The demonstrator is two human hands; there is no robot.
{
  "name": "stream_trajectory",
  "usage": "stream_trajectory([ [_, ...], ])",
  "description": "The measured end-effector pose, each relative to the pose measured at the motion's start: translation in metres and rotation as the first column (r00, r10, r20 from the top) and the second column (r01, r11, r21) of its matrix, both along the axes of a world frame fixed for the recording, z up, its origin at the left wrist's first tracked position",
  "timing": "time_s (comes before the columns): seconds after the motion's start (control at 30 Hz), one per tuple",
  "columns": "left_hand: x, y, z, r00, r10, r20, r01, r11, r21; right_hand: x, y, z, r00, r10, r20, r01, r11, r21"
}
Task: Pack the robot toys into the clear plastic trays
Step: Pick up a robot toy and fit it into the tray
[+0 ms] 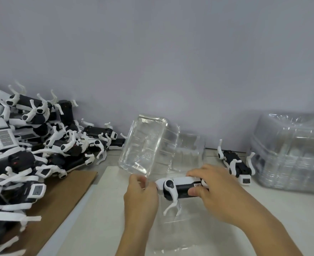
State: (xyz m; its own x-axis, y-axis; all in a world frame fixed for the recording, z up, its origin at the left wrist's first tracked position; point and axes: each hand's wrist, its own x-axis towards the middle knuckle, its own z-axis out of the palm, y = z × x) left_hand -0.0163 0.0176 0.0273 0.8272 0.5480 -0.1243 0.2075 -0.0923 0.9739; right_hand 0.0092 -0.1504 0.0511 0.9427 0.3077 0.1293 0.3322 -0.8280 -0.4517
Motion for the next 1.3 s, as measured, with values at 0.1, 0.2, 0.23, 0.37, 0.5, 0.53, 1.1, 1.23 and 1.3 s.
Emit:
stream_trajectory([
  [0.1,0.0,-0.003,0.0,0.999,-0.003,-0.043,0.0,0.998,-0.067,0.001,0.001,-0.003,1.0,0.006,-0.004,-0.006,1.0,-0.021],
  [0.2,0.0,-0.004,0.0,0.996,-0.001,-0.09,-0.013,0.988,-0.151,0.003,0.002,-0.007,1.0,0.021,-0.004,-0.021,1.0,0.017],
  [0.23,0.001,-0.004,0.0,0.995,-0.012,-0.1,-0.005,0.987,-0.162,0.003,0.003,-0.007,1.0,0.022,-0.005,-0.022,0.999,0.042],
  [0.37,0.002,-0.003,0.0,0.996,-0.063,-0.061,0.049,0.977,-0.205,0.005,0.003,-0.01,1.0,0.015,-0.01,-0.014,0.994,0.11],
  [0.5,0.001,-0.003,0.0,0.995,-0.089,-0.046,0.075,0.967,-0.243,0.006,0.004,-0.013,1.0,0.005,0.016,-0.007,0.991,0.13],
  [0.53,0.001,-0.003,0.001,0.994,-0.098,-0.044,0.084,0.964,-0.251,0.007,0.004,-0.014,1.0,0.007,0.028,-0.011,0.991,0.13],
  [1.1,0.003,-0.006,0.003,0.994,-0.107,0.029,0.11,0.981,-0.16,0.013,-0.001,-0.019,0.998,0.022,0.065,-0.031,0.991,0.133],
  [1.23,0.004,-0.002,0.002,0.989,-0.145,-0.002,0.143,0.975,-0.172,0.013,0.003,-0.021,0.995,-0.005,0.095,-0.001,0.998,0.067],
  [1.3,0.004,-0.002,0.002,0.988,-0.153,-0.011,0.149,0.975,-0.165,0.014,0.002,-0.021,0.995,-0.013,0.102,0.005,0.997,0.073],
])
